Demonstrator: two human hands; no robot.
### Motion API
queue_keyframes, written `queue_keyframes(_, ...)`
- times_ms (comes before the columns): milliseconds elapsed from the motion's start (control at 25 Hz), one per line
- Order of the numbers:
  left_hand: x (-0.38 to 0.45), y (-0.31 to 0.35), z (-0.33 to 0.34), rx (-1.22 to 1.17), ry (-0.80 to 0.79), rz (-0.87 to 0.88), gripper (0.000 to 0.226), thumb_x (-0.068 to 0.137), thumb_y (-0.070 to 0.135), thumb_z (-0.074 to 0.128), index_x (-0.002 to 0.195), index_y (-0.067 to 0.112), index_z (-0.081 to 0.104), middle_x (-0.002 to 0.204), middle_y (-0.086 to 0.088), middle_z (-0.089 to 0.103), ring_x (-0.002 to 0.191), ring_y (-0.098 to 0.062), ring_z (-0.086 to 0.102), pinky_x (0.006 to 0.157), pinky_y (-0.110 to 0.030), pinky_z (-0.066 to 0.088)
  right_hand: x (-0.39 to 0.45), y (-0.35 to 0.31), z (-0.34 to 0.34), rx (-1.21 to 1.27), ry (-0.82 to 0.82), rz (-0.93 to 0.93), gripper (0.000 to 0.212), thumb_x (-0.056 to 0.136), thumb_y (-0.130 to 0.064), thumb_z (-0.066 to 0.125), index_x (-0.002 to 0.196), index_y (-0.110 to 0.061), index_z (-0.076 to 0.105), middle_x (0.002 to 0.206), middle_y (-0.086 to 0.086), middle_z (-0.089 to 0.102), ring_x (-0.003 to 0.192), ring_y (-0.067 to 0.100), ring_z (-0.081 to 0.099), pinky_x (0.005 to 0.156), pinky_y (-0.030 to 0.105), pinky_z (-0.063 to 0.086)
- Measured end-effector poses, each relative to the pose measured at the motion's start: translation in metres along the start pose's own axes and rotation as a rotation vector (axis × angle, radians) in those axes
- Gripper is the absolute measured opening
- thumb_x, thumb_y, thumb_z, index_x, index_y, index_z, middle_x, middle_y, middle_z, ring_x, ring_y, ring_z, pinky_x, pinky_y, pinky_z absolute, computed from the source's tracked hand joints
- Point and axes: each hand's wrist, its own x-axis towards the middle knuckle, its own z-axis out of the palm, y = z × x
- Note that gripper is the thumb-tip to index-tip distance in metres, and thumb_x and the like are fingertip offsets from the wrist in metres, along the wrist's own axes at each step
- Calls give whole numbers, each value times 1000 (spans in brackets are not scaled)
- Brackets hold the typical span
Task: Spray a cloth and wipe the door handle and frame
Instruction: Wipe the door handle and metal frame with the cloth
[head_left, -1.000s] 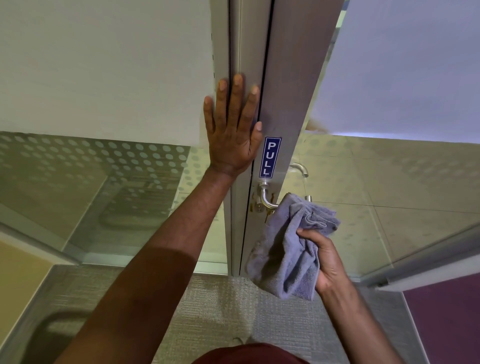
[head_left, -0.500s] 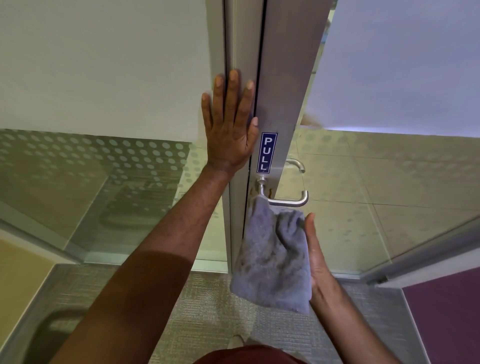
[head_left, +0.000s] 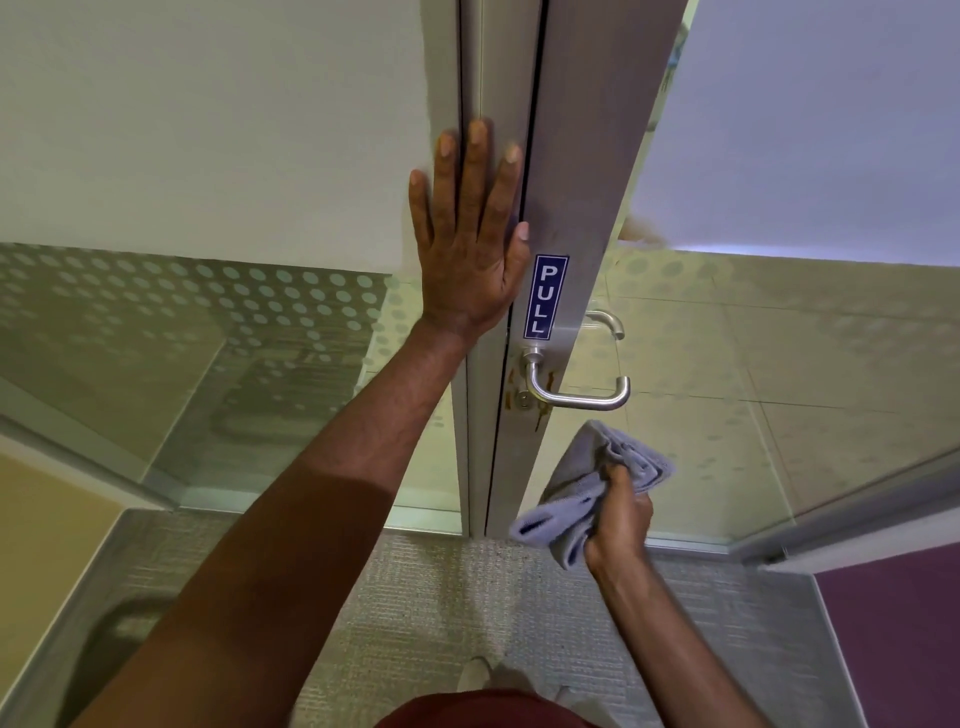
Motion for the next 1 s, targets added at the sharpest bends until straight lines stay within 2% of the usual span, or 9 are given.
queue_keyframes(80,0,1,1,6,-1,2,53,104,32,44,152,12,33,157,-29,43,155,-39,19,124,-63,17,6,9,27,-126,32,-156,22,101,-28,60,114,-11,64,88,6,70,74,18,70,61,30,59)
queue_keyframes(160,0,2,2,13,6,1,54,103,32,44,152,12,34,156,-29,44,150,-44,24,123,-65,19,4,17,60,-210,-75,-347,31,102,-11,57,133,-8,55,115,14,70,97,17,72,87,42,61)
queue_keyframes(240,0,2,3,30,13,-3,54,103,33,43,152,12,34,157,-29,43,153,-42,22,124,-63,18,14,27,85,-240,-114,-524,57,95,15,51,148,-3,37,147,22,50,133,27,54,115,38,43)
queue_keyframes(320,-1,0,5,40,26,-8,55,104,36,39,153,13,33,159,-26,37,160,-30,7,126,-59,12,25,33,98,-399,-128,-658,73,93,17,52,150,-21,28,157,21,36,143,23,40,124,28,27)
queue_keyframes(400,-1,-2,8,47,51,-14,57,105,39,35,156,14,29,160,-21,29,160,-20,-10,127,-56,8,31,33,97,-661,-169,-751,73,96,1,57,143,-45,25,153,9,44,135,14,47,118,15,28)
queue_keyframes(600,-1,-3,14,106,49,35,73,104,42,31,162,32,-12,175,-3,-11,159,-17,-17,127,-55,5,70,37,84,-820,-127,-1006,80,74,-43,82,142,-15,48,139,8,50,126,19,47,110,30,42)
queue_keyframes(720,0,-1,13,98,61,20,71,103,41,33,165,29,0,175,-1,-11,159,-17,-16,127,-55,5,98,46,74,-1133,-85,-1041,72,68,-22,92,133,-13,62,134,21,53,115,41,52,93,50,54)
queue_keyframes(840,-1,-1,14,97,75,34,73,102,40,36,164,29,-1,175,-2,-11,159,-17,-15,127,-55,5,90,49,73,-1010,-165,-776,61,84,7,69,139,-1,45,128,34,52,112,53,56,94,57,53)
queue_keyframes(1000,1,0,13,94,77,47,74,104,42,32,163,33,-12,170,11,-26,159,-17,-17,128,-54,3,86,47,58,-946,-134,-718,32,97,-22,60,121,-40,48,115,2,59,98,33,66,79,53,59)
